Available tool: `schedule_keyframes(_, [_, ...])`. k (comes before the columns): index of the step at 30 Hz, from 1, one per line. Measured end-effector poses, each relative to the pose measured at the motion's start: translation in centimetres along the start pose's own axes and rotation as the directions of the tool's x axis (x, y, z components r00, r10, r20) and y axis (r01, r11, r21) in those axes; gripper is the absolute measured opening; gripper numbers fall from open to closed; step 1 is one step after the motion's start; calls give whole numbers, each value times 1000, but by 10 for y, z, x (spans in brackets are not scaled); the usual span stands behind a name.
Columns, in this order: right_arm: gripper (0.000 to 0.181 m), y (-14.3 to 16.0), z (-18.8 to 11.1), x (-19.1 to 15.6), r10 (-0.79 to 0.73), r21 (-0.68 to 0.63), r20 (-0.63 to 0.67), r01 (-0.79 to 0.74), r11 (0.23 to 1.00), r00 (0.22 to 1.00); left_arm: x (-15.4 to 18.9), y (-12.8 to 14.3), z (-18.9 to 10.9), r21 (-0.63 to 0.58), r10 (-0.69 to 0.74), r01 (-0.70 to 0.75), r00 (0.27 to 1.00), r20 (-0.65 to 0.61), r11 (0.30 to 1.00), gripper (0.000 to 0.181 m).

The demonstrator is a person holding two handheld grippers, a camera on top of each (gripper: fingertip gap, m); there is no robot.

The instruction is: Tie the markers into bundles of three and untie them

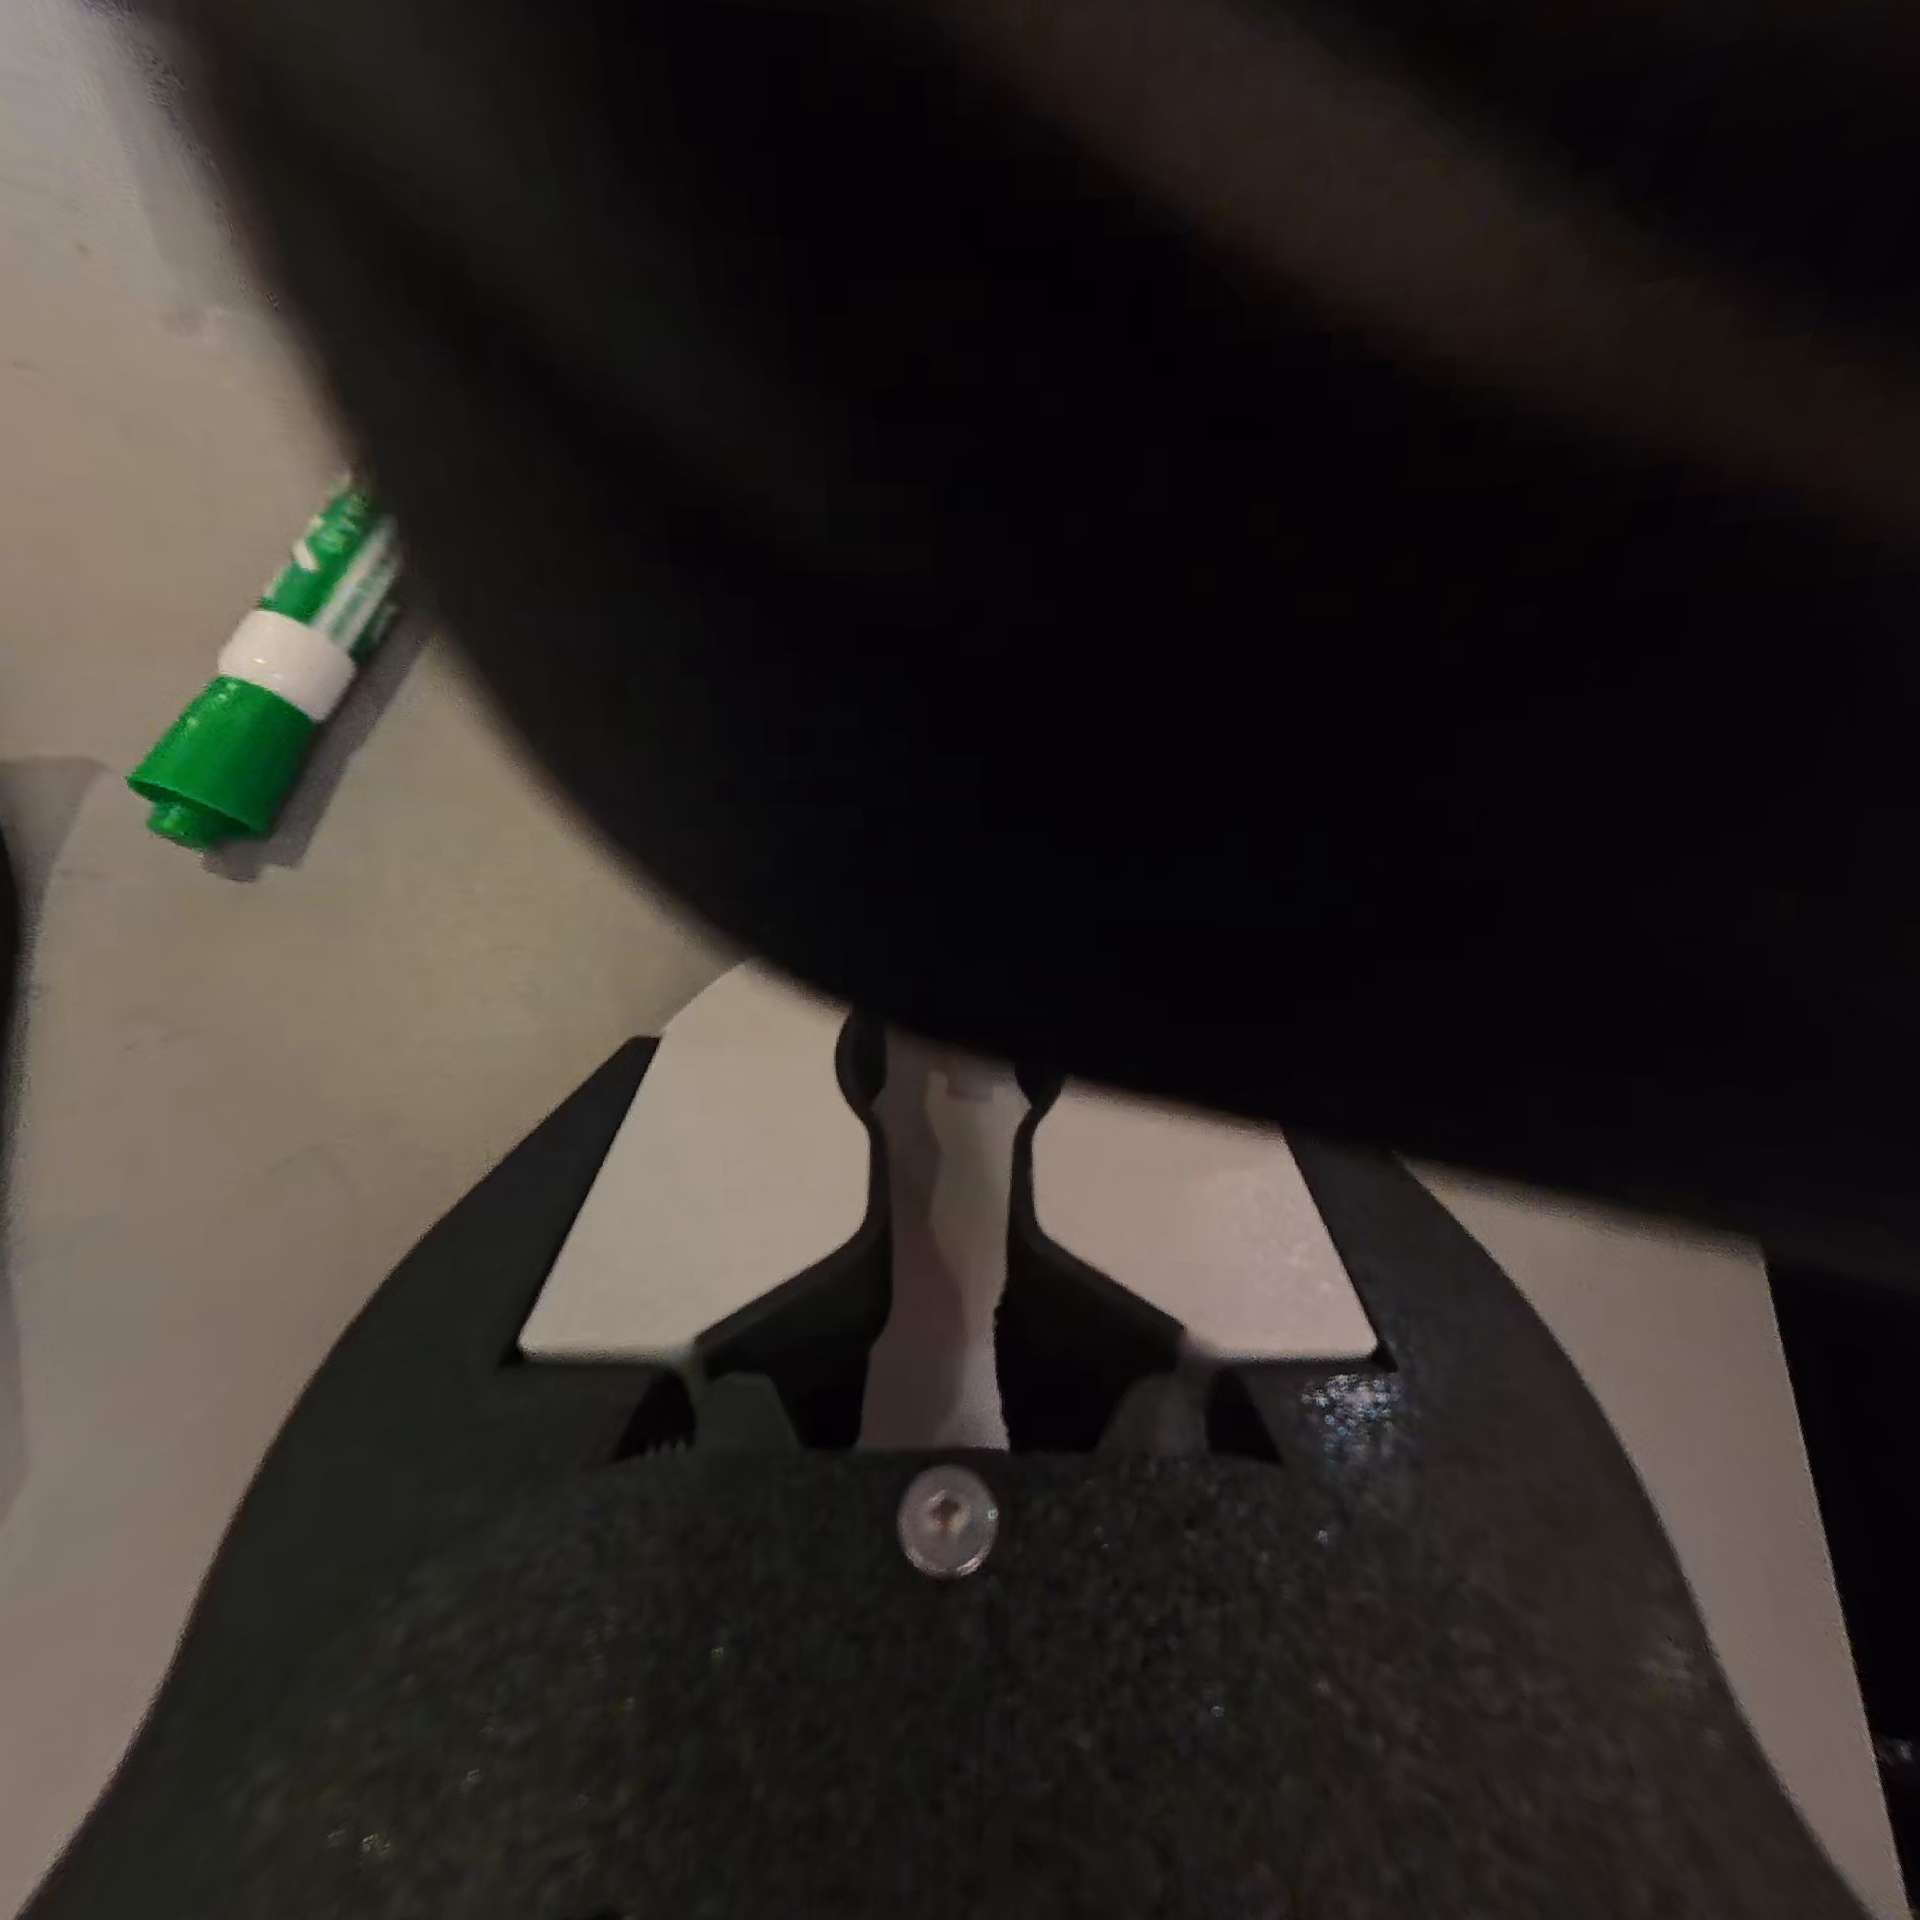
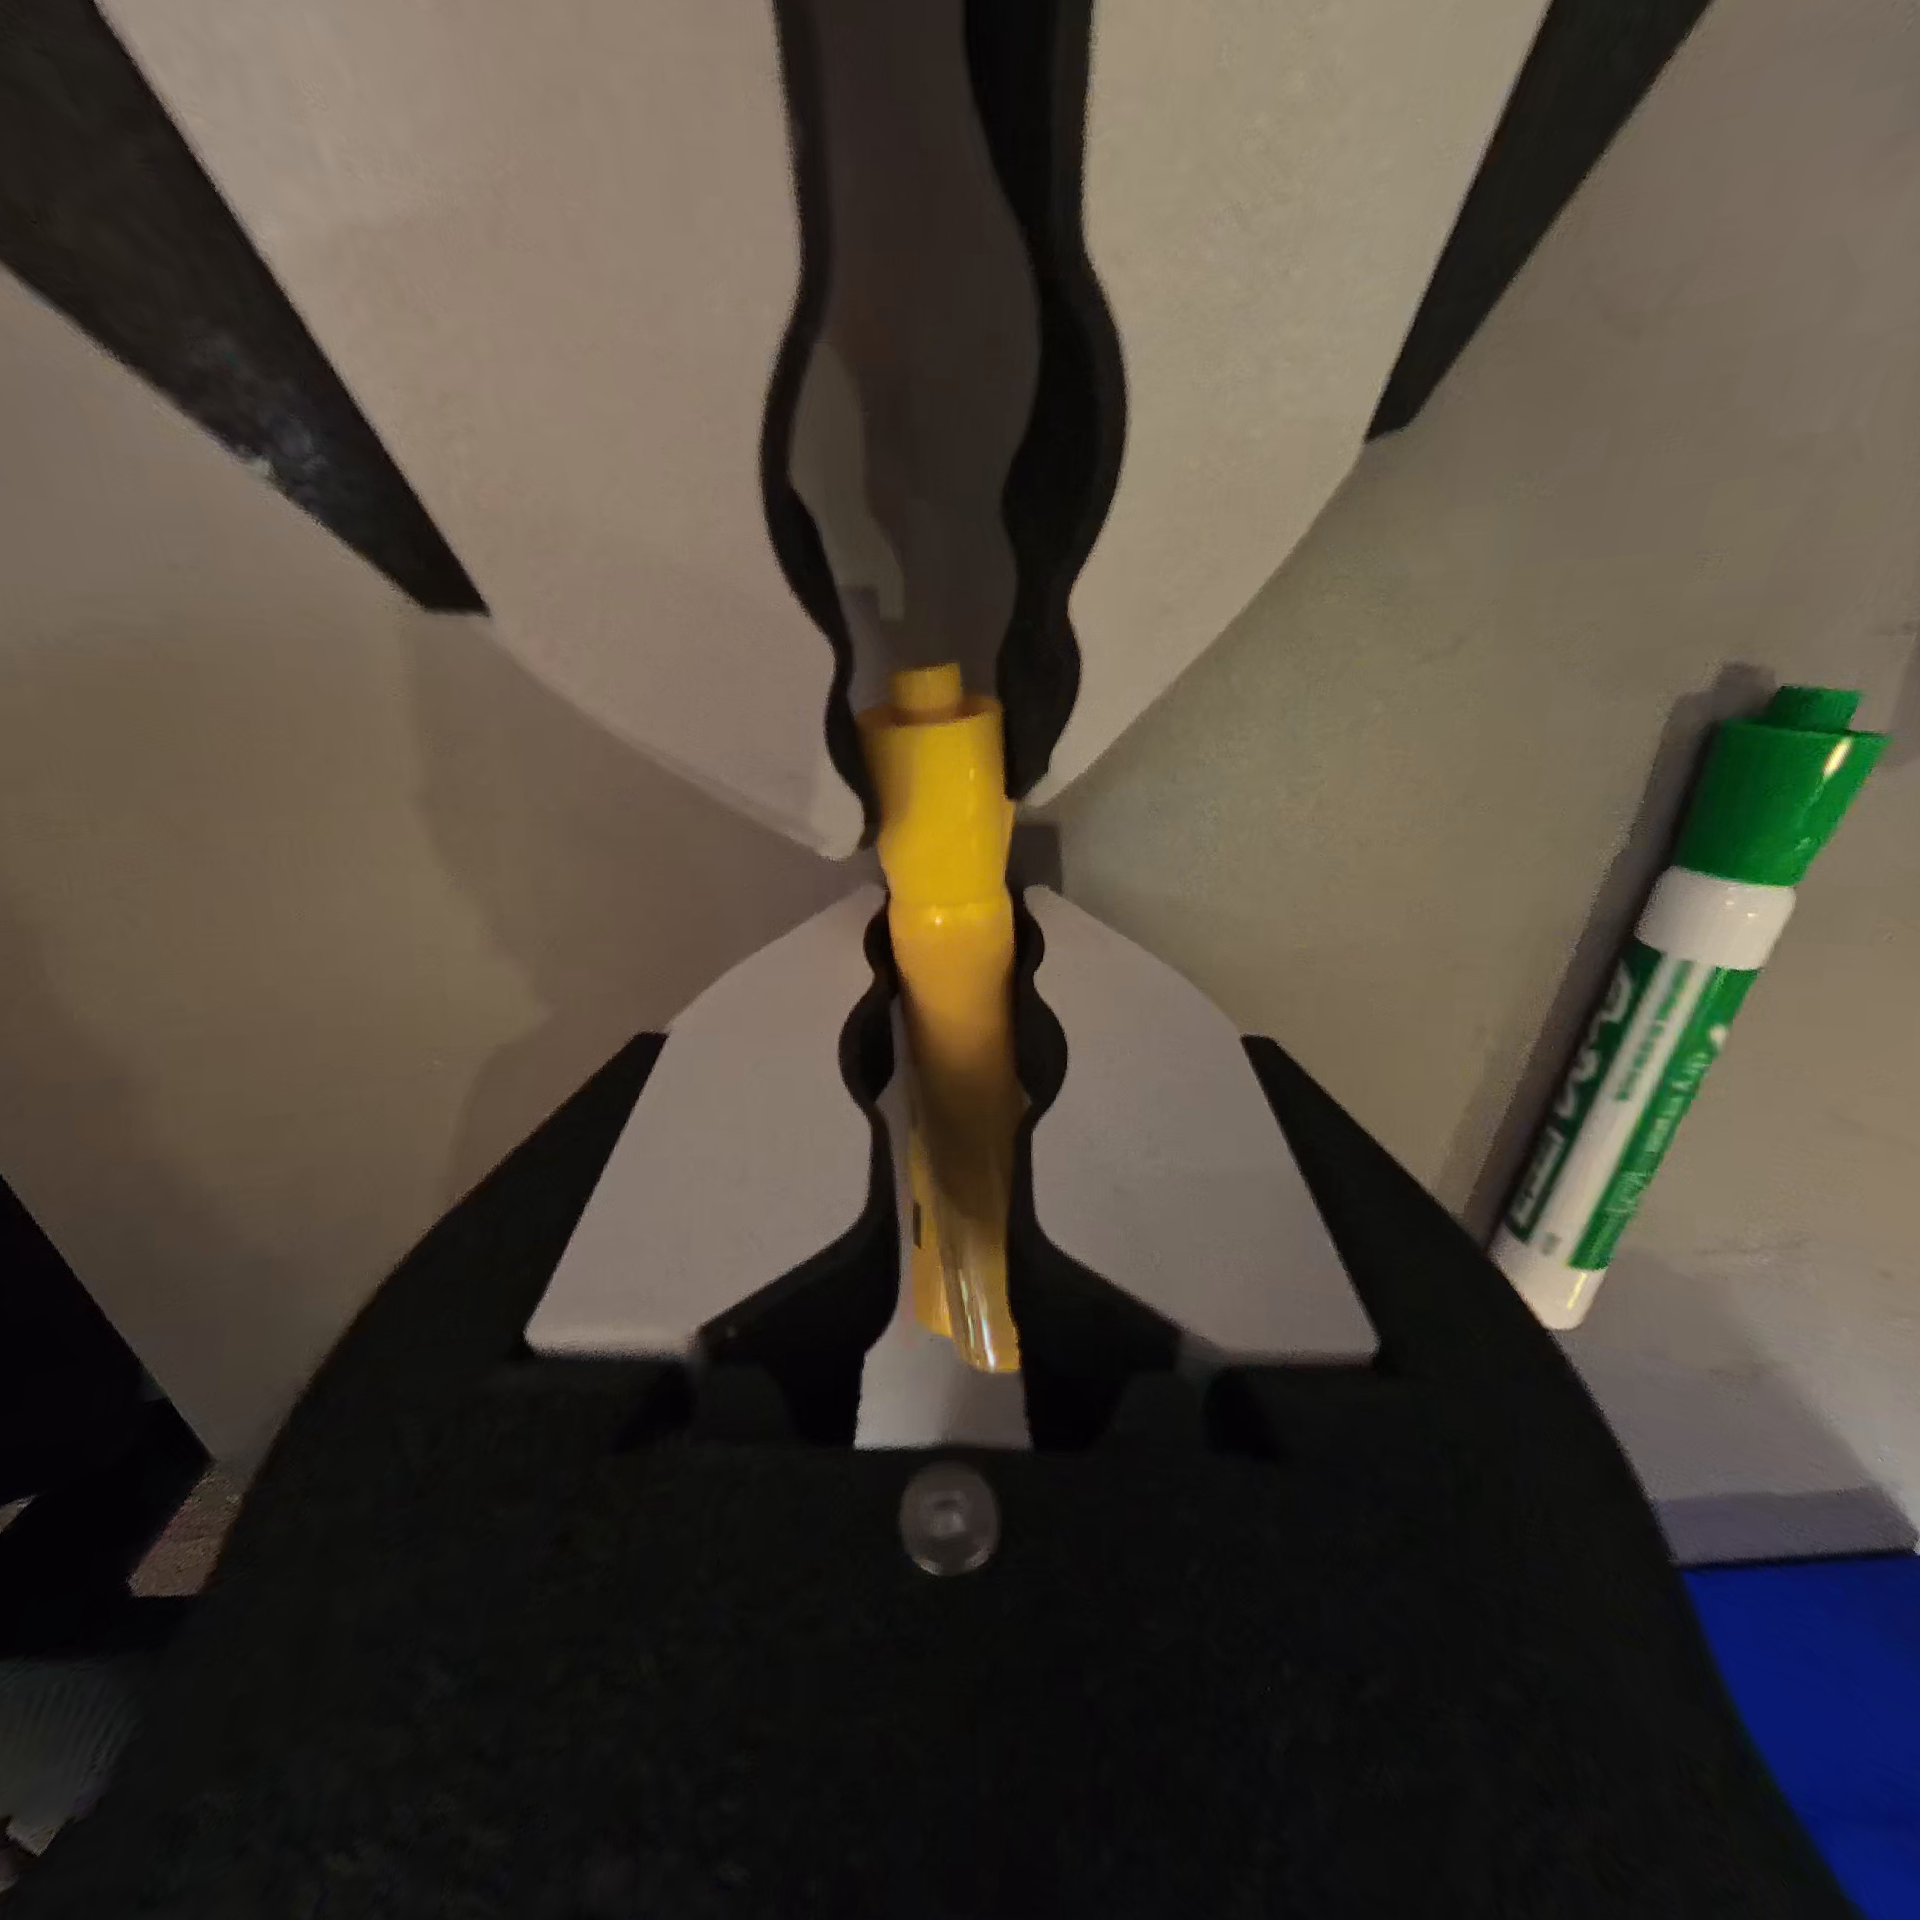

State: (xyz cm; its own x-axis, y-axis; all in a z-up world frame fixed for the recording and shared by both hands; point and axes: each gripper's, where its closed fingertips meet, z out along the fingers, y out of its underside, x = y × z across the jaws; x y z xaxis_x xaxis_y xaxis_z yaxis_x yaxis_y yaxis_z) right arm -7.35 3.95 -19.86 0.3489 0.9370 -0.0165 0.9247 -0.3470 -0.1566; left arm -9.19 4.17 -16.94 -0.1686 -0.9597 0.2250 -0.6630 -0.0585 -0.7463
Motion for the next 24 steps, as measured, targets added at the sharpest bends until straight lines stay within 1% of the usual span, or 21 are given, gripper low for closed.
schedule_keyframes(1, [18, 0, 0, 0, -6, -1, 0, 6, 1000, 1000, 0, 2, -1, -14, 0, 0, 1000, 0, 1000, 19])
schedule_keyframes(3, [19, 0, 0, 0, -14, 3, -4, 14, 1000, 1000, -2, 6, -2, -36, 2, -2, 1000, 4, 999, 19])
schedule_keyframes(16, [20, 1, 0, 1, -25, 6, -2, 25, 1000, 1000, -2, 7, -1, -39, -4, 4, 1000, -10, 999, 19])
schedule_keyframes(19, [26, 1, 0, 1, -22, 1, 0, 22, 1000, 1000, -4, 9, -2, -46, -4, 4, 1000, 7, 999, 19])
schedule_keyframes(21, [25, 1, 0, 0, -22, 2, -2, 22, 1000, 1000, -4, 9, -2, -40, -8, 8, 1000, 6, 999, 19])
schedule_keyframes(23, [19, 0, 0, 0, -23, 20, -2, 23, 1000, 1000, -3, 13, -1, -46, -23, 22, 1000, -11, 999, 19])
schedule_keyframes(24, [18, -1, 0, 0, -24, 30, -7, 24, 999, 1000, -3, 14, -1, -48, -27, 27, 1000, -13, 998, 19])
